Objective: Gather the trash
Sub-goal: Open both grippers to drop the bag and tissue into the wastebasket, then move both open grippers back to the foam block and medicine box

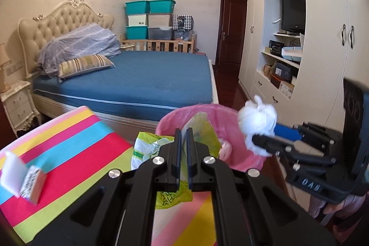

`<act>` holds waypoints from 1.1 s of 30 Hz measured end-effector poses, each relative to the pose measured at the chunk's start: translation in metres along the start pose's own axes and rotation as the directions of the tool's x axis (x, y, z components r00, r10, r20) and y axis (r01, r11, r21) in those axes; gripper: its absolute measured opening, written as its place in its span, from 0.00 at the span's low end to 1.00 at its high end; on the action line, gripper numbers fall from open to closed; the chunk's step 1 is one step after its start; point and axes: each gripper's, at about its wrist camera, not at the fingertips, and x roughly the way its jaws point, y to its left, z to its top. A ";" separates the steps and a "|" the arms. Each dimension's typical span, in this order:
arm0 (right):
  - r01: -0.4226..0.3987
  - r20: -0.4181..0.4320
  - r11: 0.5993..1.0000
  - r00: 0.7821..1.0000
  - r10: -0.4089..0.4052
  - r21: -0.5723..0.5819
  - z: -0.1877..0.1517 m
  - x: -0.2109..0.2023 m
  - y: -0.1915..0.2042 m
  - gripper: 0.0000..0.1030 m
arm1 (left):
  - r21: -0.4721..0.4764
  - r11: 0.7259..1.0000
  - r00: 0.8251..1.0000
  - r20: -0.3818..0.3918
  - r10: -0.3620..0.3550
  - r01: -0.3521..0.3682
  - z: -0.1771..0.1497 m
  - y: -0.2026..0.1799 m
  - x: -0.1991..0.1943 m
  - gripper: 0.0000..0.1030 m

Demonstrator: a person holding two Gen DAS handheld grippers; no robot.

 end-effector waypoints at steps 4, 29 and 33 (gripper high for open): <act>-0.003 -0.019 1.000 1.000 0.004 0.029 0.005 0.015 -0.024 0.33 | -0.027 0.999 1.000 -0.016 -0.019 0.019 0.014 0.000 0.028 0.05; -0.009 0.013 1.000 1.000 0.010 -0.014 -0.008 -0.003 -0.045 0.71 | -0.092 0.989 0.993 0.002 0.115 -0.115 0.007 0.023 0.038 0.93; -0.024 0.025 0.999 0.999 0.025 -0.031 -0.005 -0.010 -0.027 0.71 | -0.063 0.983 0.984 0.014 0.176 -0.174 0.001 0.031 0.016 0.96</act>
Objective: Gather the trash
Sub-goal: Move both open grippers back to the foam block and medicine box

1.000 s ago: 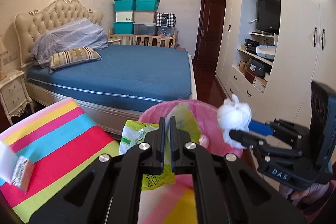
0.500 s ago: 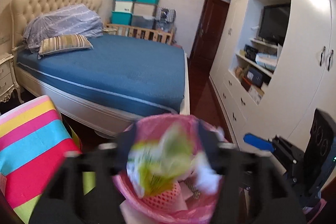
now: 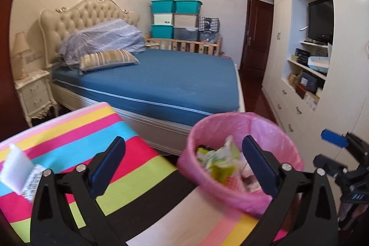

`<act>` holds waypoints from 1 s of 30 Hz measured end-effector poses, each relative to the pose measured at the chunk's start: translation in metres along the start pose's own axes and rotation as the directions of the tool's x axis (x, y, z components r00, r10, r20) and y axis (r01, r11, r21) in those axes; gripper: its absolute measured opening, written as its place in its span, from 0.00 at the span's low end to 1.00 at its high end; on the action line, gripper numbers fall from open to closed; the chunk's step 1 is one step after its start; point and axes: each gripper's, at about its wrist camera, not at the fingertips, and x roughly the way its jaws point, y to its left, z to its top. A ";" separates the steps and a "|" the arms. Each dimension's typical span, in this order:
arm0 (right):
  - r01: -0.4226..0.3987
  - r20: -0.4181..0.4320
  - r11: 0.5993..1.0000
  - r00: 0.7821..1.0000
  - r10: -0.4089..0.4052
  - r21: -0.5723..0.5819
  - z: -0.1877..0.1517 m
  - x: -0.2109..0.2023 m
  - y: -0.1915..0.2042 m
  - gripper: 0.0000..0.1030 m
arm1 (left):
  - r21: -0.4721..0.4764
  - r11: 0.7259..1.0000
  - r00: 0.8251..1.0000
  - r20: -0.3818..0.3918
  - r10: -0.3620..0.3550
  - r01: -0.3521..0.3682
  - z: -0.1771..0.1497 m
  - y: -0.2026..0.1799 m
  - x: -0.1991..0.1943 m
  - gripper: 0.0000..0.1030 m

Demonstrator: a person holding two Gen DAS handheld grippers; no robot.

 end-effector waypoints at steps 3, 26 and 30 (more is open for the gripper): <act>-0.020 0.005 1.000 1.000 0.020 0.013 0.000 -0.003 0.016 0.71 | 0.034 0.998 0.999 0.011 0.052 -0.052 -0.006 0.008 -0.018 0.96; -0.241 -0.142 0.969 0.962 0.233 -0.049 0.015 0.065 0.212 0.75 | 0.027 0.904 0.903 -0.049 0.427 -0.426 -0.074 0.194 -0.129 0.96; -0.255 -0.188 0.967 0.951 0.246 -0.027 0.018 0.089 0.255 0.75 | 0.002 0.872 0.871 -0.043 0.489 -0.489 -0.081 0.232 -0.144 0.96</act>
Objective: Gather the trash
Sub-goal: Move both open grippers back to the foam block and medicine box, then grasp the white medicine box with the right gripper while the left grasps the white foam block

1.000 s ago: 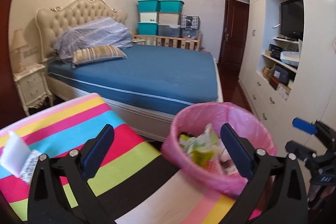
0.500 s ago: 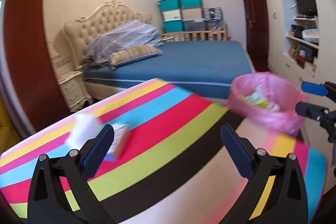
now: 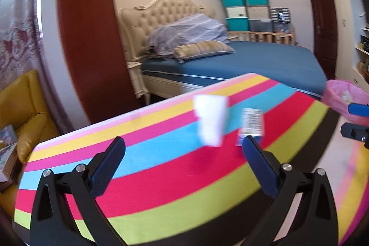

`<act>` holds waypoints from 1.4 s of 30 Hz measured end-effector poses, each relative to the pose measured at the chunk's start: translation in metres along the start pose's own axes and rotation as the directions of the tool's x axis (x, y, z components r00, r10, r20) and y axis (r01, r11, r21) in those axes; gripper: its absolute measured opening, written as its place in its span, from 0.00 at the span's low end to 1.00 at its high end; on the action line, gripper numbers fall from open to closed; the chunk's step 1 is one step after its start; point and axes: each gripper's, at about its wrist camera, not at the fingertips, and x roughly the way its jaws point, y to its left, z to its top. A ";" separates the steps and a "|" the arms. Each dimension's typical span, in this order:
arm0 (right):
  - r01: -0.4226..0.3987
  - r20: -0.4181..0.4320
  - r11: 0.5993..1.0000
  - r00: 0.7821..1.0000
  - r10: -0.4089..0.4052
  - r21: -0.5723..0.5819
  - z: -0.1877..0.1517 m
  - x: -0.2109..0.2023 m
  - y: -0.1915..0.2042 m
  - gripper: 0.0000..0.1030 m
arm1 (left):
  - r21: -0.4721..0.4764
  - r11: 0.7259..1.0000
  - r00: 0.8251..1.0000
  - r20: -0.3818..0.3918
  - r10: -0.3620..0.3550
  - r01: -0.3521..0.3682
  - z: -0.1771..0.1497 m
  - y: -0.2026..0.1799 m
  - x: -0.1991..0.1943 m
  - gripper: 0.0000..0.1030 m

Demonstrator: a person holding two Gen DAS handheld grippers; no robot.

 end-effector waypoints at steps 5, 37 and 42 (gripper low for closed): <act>-0.003 -0.044 1.000 0.999 0.004 0.024 0.016 0.040 0.040 0.75 | -0.055 0.997 0.999 0.006 0.048 -0.048 -0.009 0.042 -0.001 0.96; 0.095 -0.169 0.995 0.981 -0.095 -0.008 0.035 0.099 0.051 0.34 | -0.188 0.982 1.000 -0.016 0.023 -0.026 -0.019 0.079 -0.011 0.96; 0.077 -0.193 0.997 0.979 -0.072 0.014 0.017 0.077 0.032 0.34 | -0.167 0.986 1.000 -0.026 -0.016 0.011 -0.017 0.071 -0.007 0.96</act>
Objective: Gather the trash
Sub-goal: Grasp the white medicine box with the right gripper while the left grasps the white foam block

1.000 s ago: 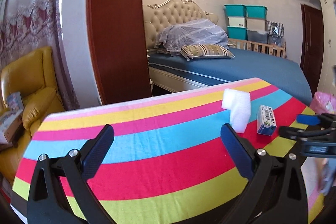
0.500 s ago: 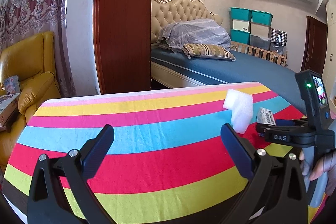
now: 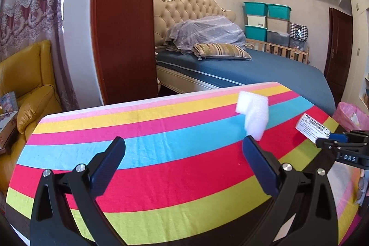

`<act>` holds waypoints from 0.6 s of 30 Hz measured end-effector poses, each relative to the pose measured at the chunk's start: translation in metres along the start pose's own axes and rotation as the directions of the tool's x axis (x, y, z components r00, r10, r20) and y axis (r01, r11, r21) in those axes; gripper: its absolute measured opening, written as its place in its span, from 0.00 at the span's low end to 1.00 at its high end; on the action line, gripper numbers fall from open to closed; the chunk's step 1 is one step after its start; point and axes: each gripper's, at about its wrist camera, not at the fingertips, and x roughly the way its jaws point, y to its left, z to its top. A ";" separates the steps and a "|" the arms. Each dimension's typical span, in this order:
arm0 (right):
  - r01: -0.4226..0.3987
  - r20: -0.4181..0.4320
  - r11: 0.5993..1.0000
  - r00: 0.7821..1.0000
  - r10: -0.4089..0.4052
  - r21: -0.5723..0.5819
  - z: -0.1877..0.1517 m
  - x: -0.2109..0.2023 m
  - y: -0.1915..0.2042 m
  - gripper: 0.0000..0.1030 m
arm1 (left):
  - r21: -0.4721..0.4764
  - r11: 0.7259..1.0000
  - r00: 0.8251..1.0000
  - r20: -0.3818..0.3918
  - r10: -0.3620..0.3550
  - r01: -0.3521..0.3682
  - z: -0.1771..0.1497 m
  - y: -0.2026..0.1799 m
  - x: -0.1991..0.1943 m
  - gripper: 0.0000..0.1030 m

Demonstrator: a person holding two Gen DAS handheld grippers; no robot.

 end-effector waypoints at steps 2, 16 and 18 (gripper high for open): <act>-0.007 -0.015 1.000 1.000 0.007 -0.004 -0.004 -0.001 -0.004 0.34 | 0.000 1.000 1.000 -0.013 -0.007 0.007 0.000 -0.002 0.002 0.96; -0.074 -0.051 0.997 0.996 0.075 0.029 0.008 0.015 -0.007 0.39 | 0.013 0.999 0.997 -0.066 -0.047 0.048 0.002 -0.021 0.018 0.96; -0.059 -0.022 0.997 0.998 0.061 0.045 0.007 0.008 -0.011 0.33 | 0.028 0.997 0.994 -0.087 -0.067 0.069 0.005 -0.031 0.025 0.96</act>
